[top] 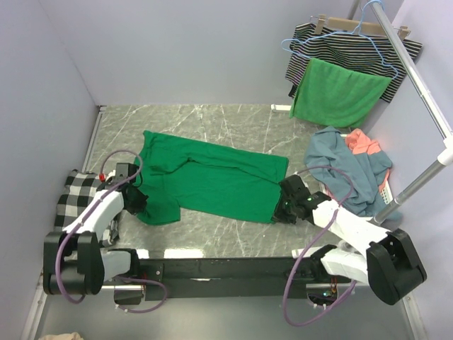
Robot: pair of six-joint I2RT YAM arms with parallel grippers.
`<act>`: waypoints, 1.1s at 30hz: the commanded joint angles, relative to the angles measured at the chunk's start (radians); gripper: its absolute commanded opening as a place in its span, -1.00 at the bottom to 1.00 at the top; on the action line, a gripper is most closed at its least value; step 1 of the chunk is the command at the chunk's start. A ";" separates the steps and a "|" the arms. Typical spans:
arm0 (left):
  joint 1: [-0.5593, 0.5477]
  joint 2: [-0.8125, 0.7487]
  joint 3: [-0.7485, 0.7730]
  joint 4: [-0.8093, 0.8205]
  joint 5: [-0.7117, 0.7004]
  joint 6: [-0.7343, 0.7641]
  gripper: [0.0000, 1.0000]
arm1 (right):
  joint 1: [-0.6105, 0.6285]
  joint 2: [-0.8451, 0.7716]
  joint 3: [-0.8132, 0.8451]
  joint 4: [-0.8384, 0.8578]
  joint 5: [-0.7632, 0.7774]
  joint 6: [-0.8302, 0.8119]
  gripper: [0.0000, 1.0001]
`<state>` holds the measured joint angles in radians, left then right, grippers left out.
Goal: Fold and stack the t-shirts
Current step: Grap the side of the flattened tshirt closest away from the robot with both arms, then fold the other side of the tshirt into a rectangle
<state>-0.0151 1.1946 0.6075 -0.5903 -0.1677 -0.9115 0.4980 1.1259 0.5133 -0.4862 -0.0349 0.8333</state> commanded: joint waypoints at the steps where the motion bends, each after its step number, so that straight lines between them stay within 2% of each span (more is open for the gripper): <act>1: 0.004 -0.066 0.103 -0.078 0.028 0.002 -0.98 | 0.005 -0.041 0.091 -0.051 0.102 -0.033 -1.00; 10: 0.050 -0.105 0.201 -0.181 0.050 0.054 -0.98 | -0.021 -0.052 0.159 -0.106 0.197 -0.048 -1.00; 16: 0.087 -0.115 0.210 -0.178 0.065 0.086 -0.98 | -0.061 -0.044 0.198 -0.100 0.208 -0.083 -1.00; 22: 0.096 -0.052 0.276 -0.128 0.094 0.111 -0.98 | -0.116 0.018 0.254 -0.068 0.196 -0.143 -1.00; 33: 0.112 0.175 0.426 -0.045 0.160 0.146 -0.92 | -0.205 0.212 0.367 -0.012 0.145 -0.237 -1.00</act>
<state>0.0853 1.3060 0.9569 -0.6975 -0.0326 -0.7990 0.3279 1.2755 0.8082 -0.5354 0.1093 0.6476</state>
